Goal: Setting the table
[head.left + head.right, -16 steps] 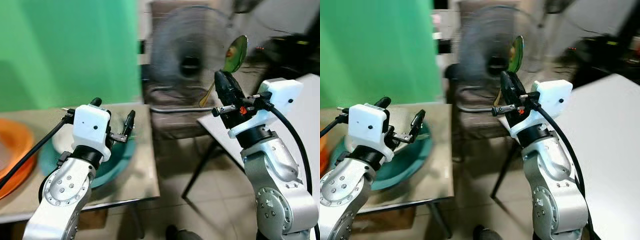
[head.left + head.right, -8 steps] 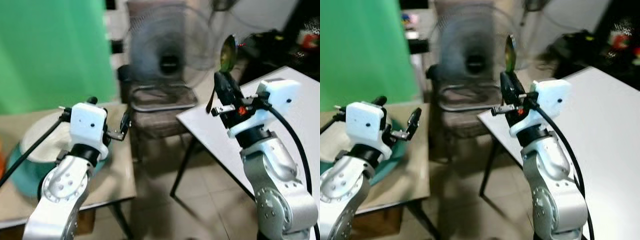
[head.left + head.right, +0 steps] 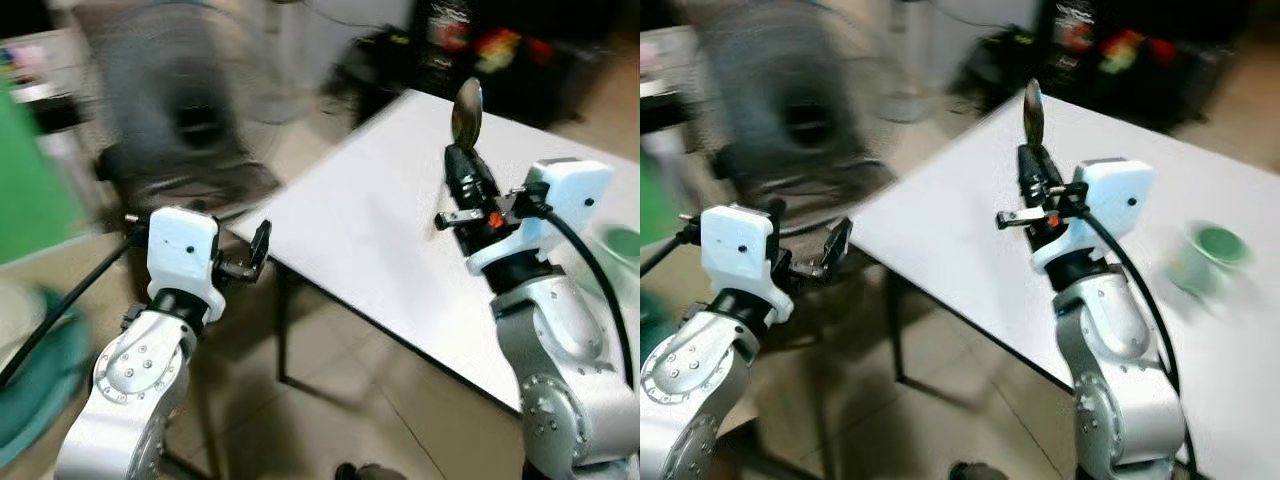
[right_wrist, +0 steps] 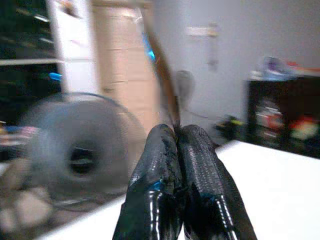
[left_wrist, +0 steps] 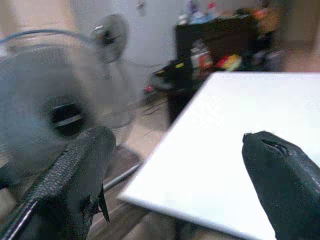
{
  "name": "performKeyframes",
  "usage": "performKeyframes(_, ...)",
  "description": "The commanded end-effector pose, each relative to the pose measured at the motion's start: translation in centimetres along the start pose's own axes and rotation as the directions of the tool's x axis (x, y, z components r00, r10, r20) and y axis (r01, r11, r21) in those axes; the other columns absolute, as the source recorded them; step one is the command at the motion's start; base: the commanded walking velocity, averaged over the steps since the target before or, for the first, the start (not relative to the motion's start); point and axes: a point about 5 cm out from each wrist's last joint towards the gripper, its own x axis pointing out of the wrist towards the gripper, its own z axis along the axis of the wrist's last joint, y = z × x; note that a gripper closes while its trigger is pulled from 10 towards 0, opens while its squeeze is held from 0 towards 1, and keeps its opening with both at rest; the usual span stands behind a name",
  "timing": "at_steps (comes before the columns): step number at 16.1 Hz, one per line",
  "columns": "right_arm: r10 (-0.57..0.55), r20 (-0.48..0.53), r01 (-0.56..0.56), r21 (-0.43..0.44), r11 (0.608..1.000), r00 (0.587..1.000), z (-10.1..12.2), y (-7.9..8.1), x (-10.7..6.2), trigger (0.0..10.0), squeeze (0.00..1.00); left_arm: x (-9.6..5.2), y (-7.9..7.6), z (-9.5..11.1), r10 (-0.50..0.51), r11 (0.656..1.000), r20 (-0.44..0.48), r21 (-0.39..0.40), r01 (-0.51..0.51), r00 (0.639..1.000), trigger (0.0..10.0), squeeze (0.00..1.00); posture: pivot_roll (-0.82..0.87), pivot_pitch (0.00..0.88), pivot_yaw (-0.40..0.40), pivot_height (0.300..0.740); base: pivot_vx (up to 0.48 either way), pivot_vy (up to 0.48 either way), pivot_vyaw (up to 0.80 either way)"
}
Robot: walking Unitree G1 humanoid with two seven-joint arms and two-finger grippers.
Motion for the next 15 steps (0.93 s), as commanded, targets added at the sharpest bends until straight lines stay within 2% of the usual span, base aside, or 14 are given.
performKeyframes(1, -0.004, -0.032, 0.005, 0.019, 1.000, 0.999, -0.4, 0.0, 0.1, 10.0, 0.00, 0.0, 0.6, -0.2, 0.037, 0.999, -0.013, -0.006, -0.037, 0.999, 10.0, 0.00, -0.08, 0.023, -0.008, 0.740, 0.000, 0.000, -0.80)
performKeyframes(8, -0.045, -0.073, 0.047, 0.025, 0.999, 0.996, -1.0, -0.5, 0.0, 10.0, 0.00, 0.5, 0.6, -0.2, 0.035, 0.999, 0.011, 0.005, -0.035, 0.999, 10.0, 0.00, -0.09, 0.005, -0.004, 0.740, 0.000, 0.000, -0.80)
performKeyframes(15, -0.058, -0.086, 0.061, 0.039, 0.997, 0.995, -1.3, -1.1, 0.8, 10.0, 0.00, 0.6, 0.6, -0.6, 0.035, 0.999, 0.007, 0.013, -0.035, 0.999, 10.0, 0.00, -0.08, 0.000, -0.007, 0.740, 0.000, 0.000, -0.80)
